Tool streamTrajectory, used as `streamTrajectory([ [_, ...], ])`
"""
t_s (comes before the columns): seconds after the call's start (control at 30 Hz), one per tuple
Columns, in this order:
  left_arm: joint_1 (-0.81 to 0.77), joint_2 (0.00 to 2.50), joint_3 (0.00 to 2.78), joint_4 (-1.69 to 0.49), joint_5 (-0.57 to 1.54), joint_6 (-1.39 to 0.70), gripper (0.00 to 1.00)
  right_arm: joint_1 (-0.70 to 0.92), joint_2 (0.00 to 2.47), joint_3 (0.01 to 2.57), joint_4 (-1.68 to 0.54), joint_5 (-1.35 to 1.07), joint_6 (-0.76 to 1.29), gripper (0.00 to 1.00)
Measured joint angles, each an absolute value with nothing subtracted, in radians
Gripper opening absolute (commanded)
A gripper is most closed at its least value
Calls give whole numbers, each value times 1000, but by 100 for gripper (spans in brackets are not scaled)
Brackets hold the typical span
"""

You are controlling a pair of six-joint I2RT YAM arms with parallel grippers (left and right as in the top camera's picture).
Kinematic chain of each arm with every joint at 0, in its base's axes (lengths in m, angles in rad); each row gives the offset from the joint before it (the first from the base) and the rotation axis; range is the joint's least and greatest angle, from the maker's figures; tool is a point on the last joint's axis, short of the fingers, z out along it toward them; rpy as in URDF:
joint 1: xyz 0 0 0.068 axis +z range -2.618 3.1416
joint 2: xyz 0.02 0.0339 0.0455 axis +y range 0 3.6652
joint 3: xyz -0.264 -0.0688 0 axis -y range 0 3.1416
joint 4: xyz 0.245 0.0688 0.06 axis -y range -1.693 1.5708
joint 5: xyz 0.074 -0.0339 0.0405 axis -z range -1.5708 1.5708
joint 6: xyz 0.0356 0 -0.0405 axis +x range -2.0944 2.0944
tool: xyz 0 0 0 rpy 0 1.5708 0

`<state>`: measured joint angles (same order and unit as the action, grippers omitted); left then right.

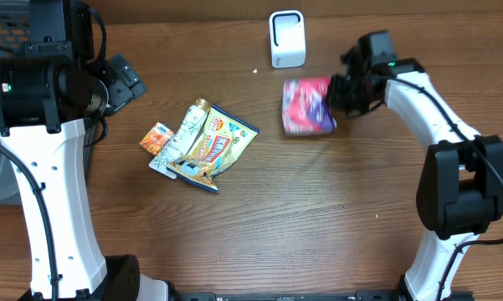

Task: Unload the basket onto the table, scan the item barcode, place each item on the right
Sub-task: 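Carry the Carefree pack up to the white scanner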

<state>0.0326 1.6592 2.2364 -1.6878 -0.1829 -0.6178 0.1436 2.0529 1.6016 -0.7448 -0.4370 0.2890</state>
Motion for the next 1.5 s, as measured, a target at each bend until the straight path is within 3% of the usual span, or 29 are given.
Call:
streamTrajectory([
  [0.4,33,1659,2236,-1688,-183,-618,100,114,2053,1620,-211,-562,627,4],
  [0.43,33,1659,2236,-1688,-183,-618,100,114,2053,1621,-211,-563,648,6],
  [0.47,33,1659,2236,-1688,-183,-618,100,114,2053,1622,-229,-561,663,25],
  [0.5,33,1659,2236,-1688,-183,-618,100,113,2053,1623,-269,-546,671,36],
  [0.67,33,1659,2236,-1688,-183,-618,100,111,2055,1624,-479,-395,597,52],
  [0.97,33,1659,2236,-1688,-183,-618,100,59,2062,1624,-646,-196,579,63],
  [1.5,33,1659,2236,-1688,-183,-618,100,62,2194,1624,-558,-176,603,66],
])
